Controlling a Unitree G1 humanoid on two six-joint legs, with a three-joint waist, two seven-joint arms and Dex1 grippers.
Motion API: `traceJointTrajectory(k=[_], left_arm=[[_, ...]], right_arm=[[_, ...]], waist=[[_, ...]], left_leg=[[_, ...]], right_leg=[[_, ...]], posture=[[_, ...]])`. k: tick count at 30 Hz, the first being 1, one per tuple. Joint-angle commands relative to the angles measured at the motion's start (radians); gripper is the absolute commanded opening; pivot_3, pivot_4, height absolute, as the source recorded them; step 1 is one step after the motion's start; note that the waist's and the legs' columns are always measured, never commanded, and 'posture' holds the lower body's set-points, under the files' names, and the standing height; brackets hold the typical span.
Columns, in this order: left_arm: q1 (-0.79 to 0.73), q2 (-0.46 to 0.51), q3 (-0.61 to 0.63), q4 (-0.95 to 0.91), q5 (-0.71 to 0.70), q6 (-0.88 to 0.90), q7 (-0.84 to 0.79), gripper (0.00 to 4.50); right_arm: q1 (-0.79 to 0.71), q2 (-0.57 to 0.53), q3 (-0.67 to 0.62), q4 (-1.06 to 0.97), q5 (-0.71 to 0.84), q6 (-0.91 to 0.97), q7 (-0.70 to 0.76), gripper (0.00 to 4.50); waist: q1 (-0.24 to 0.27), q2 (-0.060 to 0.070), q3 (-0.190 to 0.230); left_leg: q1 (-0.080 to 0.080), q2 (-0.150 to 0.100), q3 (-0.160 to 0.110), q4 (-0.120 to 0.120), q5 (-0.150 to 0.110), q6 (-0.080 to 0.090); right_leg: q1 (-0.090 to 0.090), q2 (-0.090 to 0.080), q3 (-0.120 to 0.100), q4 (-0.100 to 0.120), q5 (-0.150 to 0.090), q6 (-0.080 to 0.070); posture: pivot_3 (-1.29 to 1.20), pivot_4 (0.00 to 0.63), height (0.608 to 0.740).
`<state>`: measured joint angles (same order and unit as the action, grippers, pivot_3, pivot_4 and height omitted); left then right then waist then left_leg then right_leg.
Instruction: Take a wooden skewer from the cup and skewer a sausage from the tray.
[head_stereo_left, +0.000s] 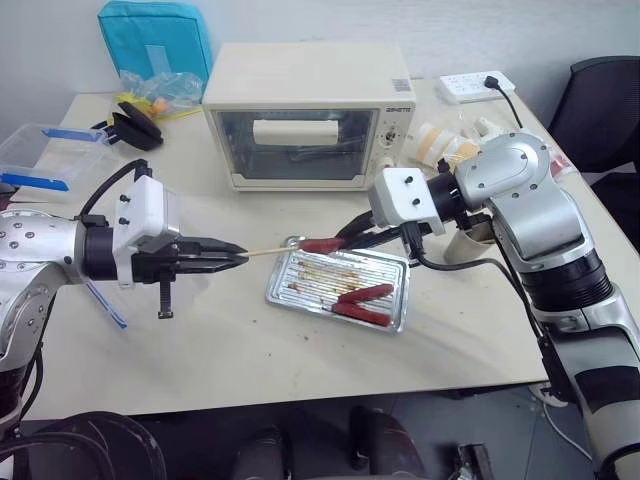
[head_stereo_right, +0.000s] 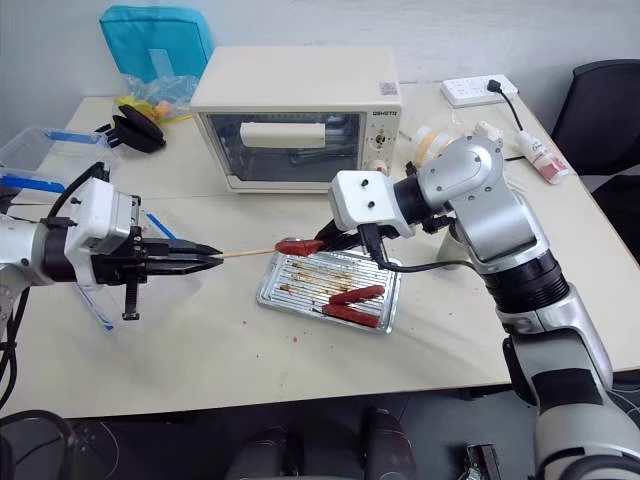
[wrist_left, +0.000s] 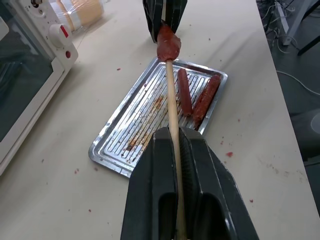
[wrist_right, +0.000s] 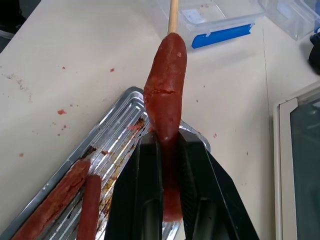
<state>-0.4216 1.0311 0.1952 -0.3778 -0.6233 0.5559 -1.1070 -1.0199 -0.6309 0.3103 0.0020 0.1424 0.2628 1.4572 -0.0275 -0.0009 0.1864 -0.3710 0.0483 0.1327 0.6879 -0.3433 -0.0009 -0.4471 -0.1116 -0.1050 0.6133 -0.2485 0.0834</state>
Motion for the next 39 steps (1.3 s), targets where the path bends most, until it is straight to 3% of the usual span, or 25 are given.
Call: traceJointTrajectory(k=[1,21,28,34,39], left_arm=[[-0.025,-0.008,-0.009,-0.002,0.005,-0.016,-0.002,0.00],[-0.092,-0.066,-0.081,0.034,0.059,-0.038,0.009,0.00],[-0.073,-0.071,-0.059,0.023,0.065,-0.034,0.021,0.00],[0.010,-0.063,0.011,-0.040,0.045,-0.006,0.067,0.00],[0.218,-0.097,0.249,-0.200,0.018,0.116,0.232,0.00]], right_arm=[[-0.026,0.018,-0.007,-0.039,0.016,-0.012,-0.009,0.31],[-0.053,0.066,0.012,-0.055,0.013,-0.024,0.001,0.31],[-0.052,0.055,0.010,-0.051,0.008,-0.020,-0.002,2.28],[-0.071,0.036,-0.013,-0.010,-0.003,-0.033,-0.015,2.28],[-0.069,-0.013,-0.068,0.005,0.030,0.055,-0.037,2.28]], waist=[[0.000,0.000,0.000],[0.000,0.000,0.000],[0.000,0.000,0.000],[-0.001,0.000,0.000],[-0.001,0.000,0.000]], left_leg=[[0.000,0.000,0.000,0.000,0.000,0.000],[0.000,0.000,0.000,0.002,0.000,0.000],[0.000,0.000,0.000,0.002,0.000,0.000],[0.000,0.000,0.000,0.002,0.000,0.000],[-0.001,0.001,-0.001,0.002,0.000,0.000]], right_leg=[[0.000,0.000,0.000,0.000,0.000,0.000],[0.000,0.000,0.000,0.001,0.000,0.000],[0.000,0.000,0.000,0.002,0.000,0.000],[0.000,0.000,0.000,0.002,0.000,0.000],[0.000,0.000,0.001,0.001,0.000,0.000]], posture=[[0.00,0.150,0.740],[0.00,0.150,0.740],[0.00,0.150,0.740],[0.00,0.150,0.740],[0.00,0.150,0.740]])
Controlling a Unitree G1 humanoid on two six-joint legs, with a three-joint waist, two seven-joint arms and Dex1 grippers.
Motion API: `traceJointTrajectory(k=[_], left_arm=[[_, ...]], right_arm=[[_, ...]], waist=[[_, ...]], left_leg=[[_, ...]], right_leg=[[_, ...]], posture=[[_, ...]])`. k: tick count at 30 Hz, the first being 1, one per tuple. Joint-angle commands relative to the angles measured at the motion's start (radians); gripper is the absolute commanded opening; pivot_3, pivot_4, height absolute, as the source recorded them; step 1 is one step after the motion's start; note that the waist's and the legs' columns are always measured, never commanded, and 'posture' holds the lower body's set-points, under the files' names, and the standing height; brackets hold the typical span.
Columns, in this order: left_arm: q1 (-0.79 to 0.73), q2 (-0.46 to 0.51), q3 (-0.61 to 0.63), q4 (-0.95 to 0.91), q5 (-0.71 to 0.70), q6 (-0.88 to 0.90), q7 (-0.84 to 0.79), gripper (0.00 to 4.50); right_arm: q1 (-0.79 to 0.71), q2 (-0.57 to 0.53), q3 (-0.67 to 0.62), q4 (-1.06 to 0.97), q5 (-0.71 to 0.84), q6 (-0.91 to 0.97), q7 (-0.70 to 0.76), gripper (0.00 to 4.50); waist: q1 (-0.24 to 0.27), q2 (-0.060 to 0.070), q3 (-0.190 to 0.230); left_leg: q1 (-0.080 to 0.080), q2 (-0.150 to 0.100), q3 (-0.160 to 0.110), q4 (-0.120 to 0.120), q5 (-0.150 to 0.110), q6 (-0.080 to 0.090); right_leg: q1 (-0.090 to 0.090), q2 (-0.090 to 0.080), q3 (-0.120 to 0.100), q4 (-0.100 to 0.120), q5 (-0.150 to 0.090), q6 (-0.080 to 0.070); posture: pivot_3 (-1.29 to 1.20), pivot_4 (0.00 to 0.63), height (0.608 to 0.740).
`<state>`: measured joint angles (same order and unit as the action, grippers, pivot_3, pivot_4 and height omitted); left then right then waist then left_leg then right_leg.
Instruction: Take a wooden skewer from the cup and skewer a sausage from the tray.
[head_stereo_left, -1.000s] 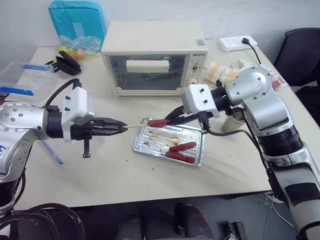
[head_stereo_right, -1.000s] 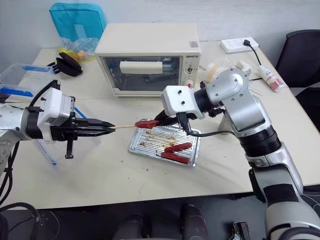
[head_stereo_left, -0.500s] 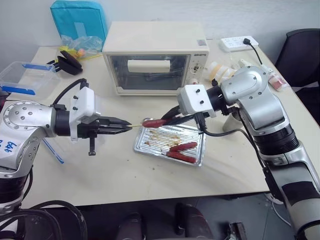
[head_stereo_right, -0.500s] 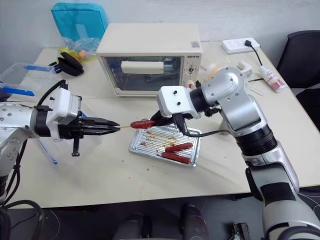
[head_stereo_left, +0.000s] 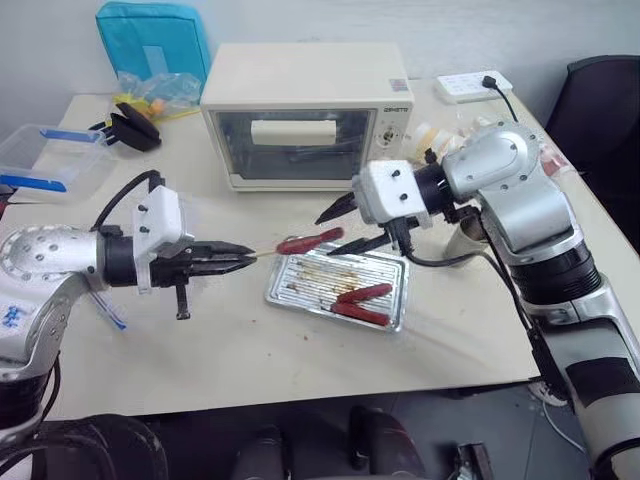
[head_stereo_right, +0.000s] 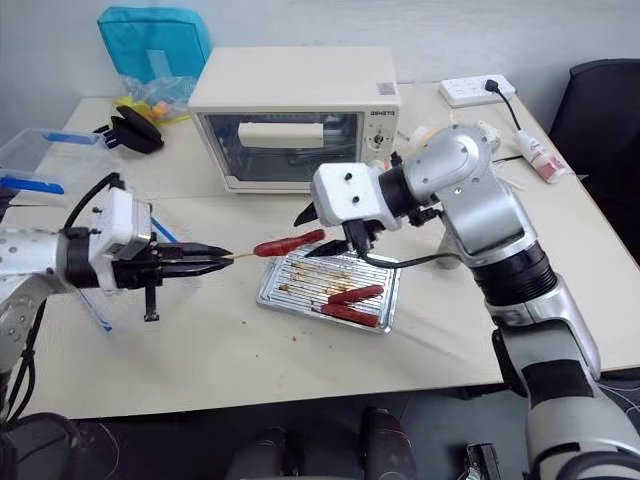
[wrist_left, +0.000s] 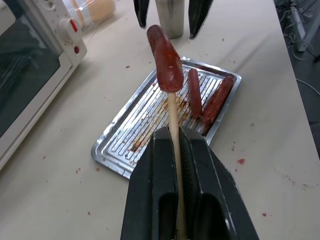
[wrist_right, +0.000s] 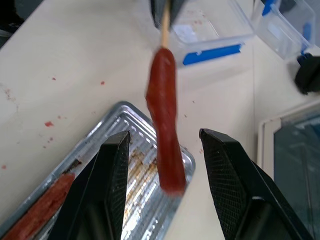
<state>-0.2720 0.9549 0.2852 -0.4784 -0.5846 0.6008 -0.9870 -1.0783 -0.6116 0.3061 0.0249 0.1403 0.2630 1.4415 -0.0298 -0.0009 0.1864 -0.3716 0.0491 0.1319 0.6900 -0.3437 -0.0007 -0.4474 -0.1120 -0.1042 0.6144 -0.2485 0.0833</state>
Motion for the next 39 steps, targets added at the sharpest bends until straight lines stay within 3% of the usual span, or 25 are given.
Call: traceJointTrajectory(k=[1,7,10,17,25,28,33,39], left_arm=[[0.113,-0.041,0.211,-0.139,-0.014,0.104,0.164,0.00],[0.287,-0.164,0.367,-0.321,0.047,0.277,0.441,0.00],[0.326,-0.292,0.408,-0.402,0.112,0.416,0.652,0.00],[0.176,-0.567,0.374,-0.468,0.210,0.686,0.986,0.00],[0.038,-0.735,0.341,-0.420,0.349,0.798,1.163,0.00],[0.019,-0.747,0.338,-0.401,0.379,0.814,1.170,0.00],[-0.011,-0.751,0.341,-0.382,0.376,0.823,1.128,1.40],[0.016,-0.652,0.376,-0.387,0.326,0.815,0.987,3.18]], right_arm=[[-0.005,-0.038,-0.077,-0.028,0.048,0.090,-0.031,2.28],[0.012,-0.042,-0.137,-0.109,0.151,0.301,-0.090,2.28],[0.012,-0.040,-0.162,-0.152,0.205,0.386,-0.126,2.28],[0.001,-0.043,-0.186,-0.212,0.297,0.494,-0.172,2.28],[-0.007,-0.050,-0.191,-0.241,0.338,0.525,-0.217,2.28],[-0.007,-0.052,-0.190,-0.245,0.342,0.527,-0.232,2.28],[-0.006,-0.055,-0.184,-0.245,0.343,0.522,-0.247,2.33],[0.038,-0.081,-0.198,-0.233,0.343,0.509,-0.250,2.33]], waist=[[0.002,0.000,0.000],[0.003,0.000,0.000],[0.004,-0.001,0.000],[0.012,-0.007,-0.004],[0.023,-0.010,-0.005],[0.024,-0.010,-0.005],[0.027,-0.010,-0.005],[0.026,-0.010,-0.005]], left_leg=[[0.000,0.000,-0.002,0.000,0.000,0.000],[0.000,-0.001,-0.009,0.000,-0.001,0.001],[0.001,-0.001,-0.009,0.001,-0.001,0.001],[0.000,-0.001,-0.012,0.002,-0.001,0.001],[0.001,-0.001,-0.011,0.002,-0.001,0.001],[0.001,-0.001,-0.011,0.002,-0.001,0.001],[0.000,-0.001,-0.011,0.003,-0.001,0.001],[0.000,-0.001,-0.011,0.003,-0.001,0.001]], right_leg=[[0.000,-0.001,0.000,0.001,0.000,0.000],[0.001,-0.001,0.000,0.001,0.000,0.000],[0.001,-0.002,0.000,0.002,0.000,0.000],[0.002,-0.002,0.000,0.003,0.000,0.000],[0.002,-0.002,0.000,0.003,0.000,0.000],[0.002,-0.002,0.000,0.003,0.000,0.000],[0.002,-0.003,0.000,0.003,0.000,0.000],[0.002,-0.002,-0.001,0.003,0.000,0.000]], posture=[[0.00,0.150,0.740],[0.00,0.150,0.740],[0.00,0.150,0.740],[0.00,0.150,0.740],[0.00,0.150,0.740],[0.00,0.150,0.740],[0.00,0.150,0.740],[0.00,0.150,0.740]])
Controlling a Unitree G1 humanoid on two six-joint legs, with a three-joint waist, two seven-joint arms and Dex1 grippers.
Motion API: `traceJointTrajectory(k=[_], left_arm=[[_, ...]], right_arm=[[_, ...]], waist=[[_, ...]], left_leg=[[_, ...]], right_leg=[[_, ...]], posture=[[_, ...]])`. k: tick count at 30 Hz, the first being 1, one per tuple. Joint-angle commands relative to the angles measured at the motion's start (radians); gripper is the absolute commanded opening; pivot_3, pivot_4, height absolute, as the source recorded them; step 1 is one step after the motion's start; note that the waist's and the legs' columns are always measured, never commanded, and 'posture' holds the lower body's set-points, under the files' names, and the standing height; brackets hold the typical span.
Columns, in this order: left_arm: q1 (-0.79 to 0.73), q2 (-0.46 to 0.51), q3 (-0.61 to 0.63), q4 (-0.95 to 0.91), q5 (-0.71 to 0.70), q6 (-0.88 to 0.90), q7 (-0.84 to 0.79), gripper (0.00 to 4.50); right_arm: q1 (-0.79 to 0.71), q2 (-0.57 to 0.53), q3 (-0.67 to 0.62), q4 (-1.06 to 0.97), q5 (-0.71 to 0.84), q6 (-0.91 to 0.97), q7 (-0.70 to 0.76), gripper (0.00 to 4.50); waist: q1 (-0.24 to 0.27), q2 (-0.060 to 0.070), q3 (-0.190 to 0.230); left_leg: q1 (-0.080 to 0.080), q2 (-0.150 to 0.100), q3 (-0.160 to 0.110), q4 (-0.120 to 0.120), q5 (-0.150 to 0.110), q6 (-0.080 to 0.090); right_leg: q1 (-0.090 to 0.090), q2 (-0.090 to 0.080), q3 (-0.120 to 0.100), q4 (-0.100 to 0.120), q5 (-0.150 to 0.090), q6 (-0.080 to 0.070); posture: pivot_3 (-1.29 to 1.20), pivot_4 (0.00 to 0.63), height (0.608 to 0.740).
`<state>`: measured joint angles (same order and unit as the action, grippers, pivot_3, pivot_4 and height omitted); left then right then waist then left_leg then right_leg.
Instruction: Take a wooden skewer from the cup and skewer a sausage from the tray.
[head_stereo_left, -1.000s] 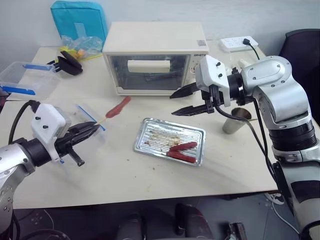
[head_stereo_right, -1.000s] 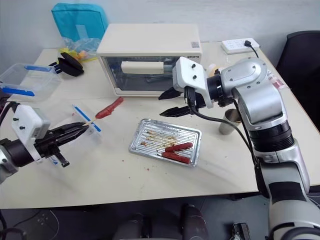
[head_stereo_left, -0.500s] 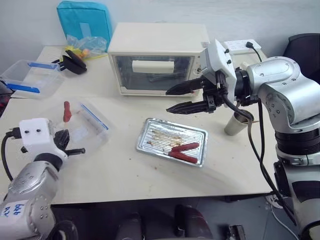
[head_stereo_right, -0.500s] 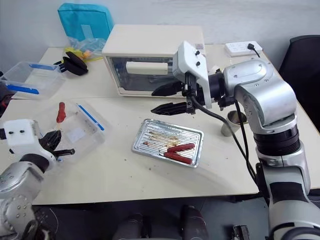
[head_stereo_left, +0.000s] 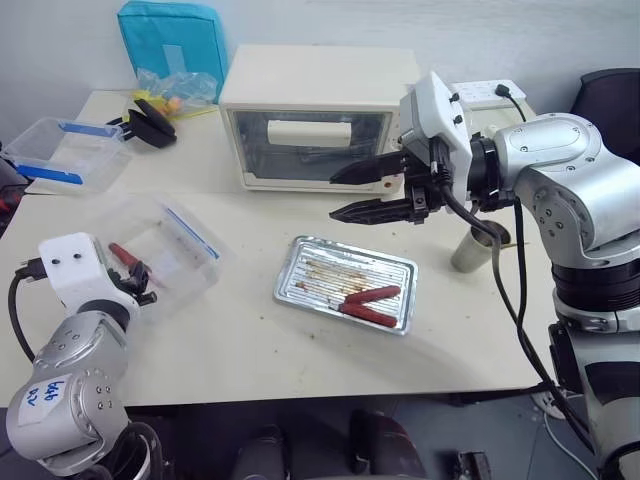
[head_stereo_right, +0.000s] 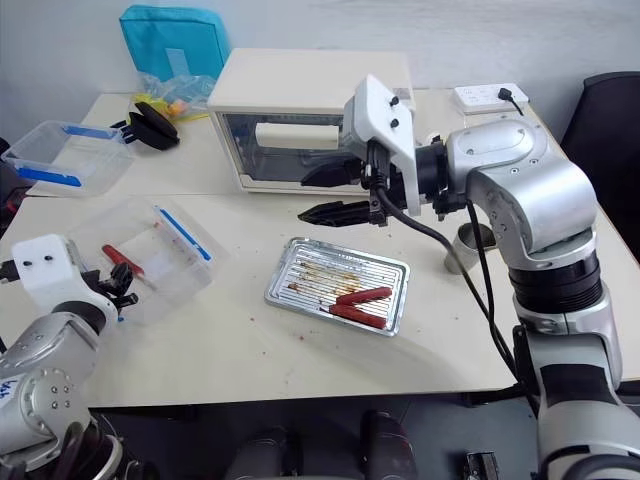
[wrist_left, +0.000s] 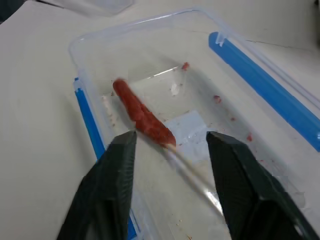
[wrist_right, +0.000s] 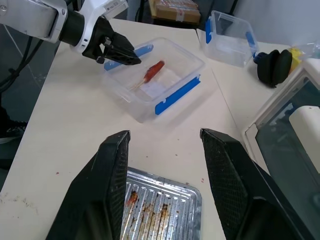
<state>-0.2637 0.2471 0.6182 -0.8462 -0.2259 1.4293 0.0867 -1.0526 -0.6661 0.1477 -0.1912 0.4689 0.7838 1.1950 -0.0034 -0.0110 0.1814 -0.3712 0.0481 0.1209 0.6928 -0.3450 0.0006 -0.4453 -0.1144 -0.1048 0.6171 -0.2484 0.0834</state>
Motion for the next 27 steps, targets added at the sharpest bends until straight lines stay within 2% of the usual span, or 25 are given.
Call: traceJointTrajectory(k=[1,4,7,10,12,15,16,19,24,27], left_arm=[[0.005,0.075,0.068,-0.026,-0.068,-0.007,-0.140,3.18],[0.011,0.163,0.186,-0.043,-0.184,0.004,-0.322,3.18],[0.087,0.318,0.387,-0.012,-0.327,-0.007,-0.558,3.18],[0.342,0.462,0.590,0.053,-0.444,-0.104,-0.871,3.18],[0.537,0.506,0.689,0.124,-0.455,-0.228,-1.051,3.18],[0.708,0.532,0.750,0.233,-0.437,-0.389,-1.188,3.18],[0.758,0.538,0.756,0.274,-0.409,-0.458,-1.224,3.18],[0.839,0.550,0.750,0.350,-0.353,-0.604,-1.254,3.23],[0.849,0.569,0.733,0.409,-0.349,-0.696,-1.237,3.23],[0.832,0.578,0.705,0.424,-0.354,-0.727,-1.215,3.23]], right_arm=[[0.027,-0.037,-0.049,-0.012,0.018,-0.010,-0.004,2.33],[0.087,-0.088,-0.091,0.003,0.033,-0.013,0.011,2.33],[0.180,-0.166,-0.154,-0.006,0.066,-0.016,0.053,2.33],[0.278,-0.254,-0.222,-0.022,0.106,-0.005,0.102,2.33],[0.354,-0.318,-0.268,-0.024,0.125,0.000,0.132,2.33],[0.451,-0.390,-0.322,-0.016,0.140,-0.006,0.165,2.33],[0.496,-0.418,-0.351,-0.006,0.139,-0.014,0.181,2.33],[0.575,-0.467,-0.413,0.022,0.158,0.006,0.193,2.88],[0.642,-0.500,-0.460,0.079,0.130,-0.037,0.176,4.48],[0.682,-0.515,-0.476,0.089,0.128,-0.060,0.197,4.48]], waist=[[0.000,0.000,0.000],[0.001,-0.001,0.000],[0.000,-0.001,0.000],[-0.011,-0.001,0.001],[-0.019,0.000,0.001],[-0.022,-0.001,0.001],[-0.021,-0.001,0.001],[-0.017,0.000,0.001],[-0.021,0.000,0.001],[-0.023,0.000,0.001]], left_leg=[[0.000,0.000,0.000,0.000,0.000,0.000],[0.000,0.000,0.000,0.000,0.000,0.000],[-0.001,0.000,0.000,0.000,0.000,0.000],[-0.001,0.001,0.001,-0.001,-0.002,0.000],[0.000,0.001,0.001,-0.002,-0.004,0.000],[0.000,0.001,0.001,-0.001,-0.005,0.001],[0.001,0.001,0.000,-0.001,-0.006,0.001],[0.001,0.003,-0.001,-0.001,-0.009,0.006],[0.002,0.007,0.000,-0.001,-0.010,0.006],[0.002,0.008,0.000,-0.001,-0.011,0.004]], right_leg=[[0.000,0.000,0.000,0.000,0.000,0.000],[0.000,0.000,0.000,0.000,0.000,0.000],[0.000,0.000,-0.001,-0.002,0.000,0.000],[0.000,0.001,-0.001,-0.005,0.000,-0.001],[-0.001,0.001,-0.002,-0.006,-0.001,-0.002],[0.000,0.001,-0.003,-0.011,-0.002,-0.003],[0.000,0.000,-0.003,-0.011,-0.002,-0.004],[0.000,-0.001,-0.003,-0.011,-0.003,-0.006],[0.000,-0.001,-0.002,-0.010,-0.009,-0.016],[-0.001,0.000,-0.002,-0.008,-0.004,-0.006]], posture=[[0.00,0.150,0.740],[0.00,0.150,0.740],[0.00,0.150,0.740],[0.00,0.150,0.740],[0.00,0.150,0.740],[0.00,0.150,0.740],[0.00,0.150,0.740],[0.00,0.150,0.740],[0.00,0.150,0.740],[0.00,0.150,0.740]])
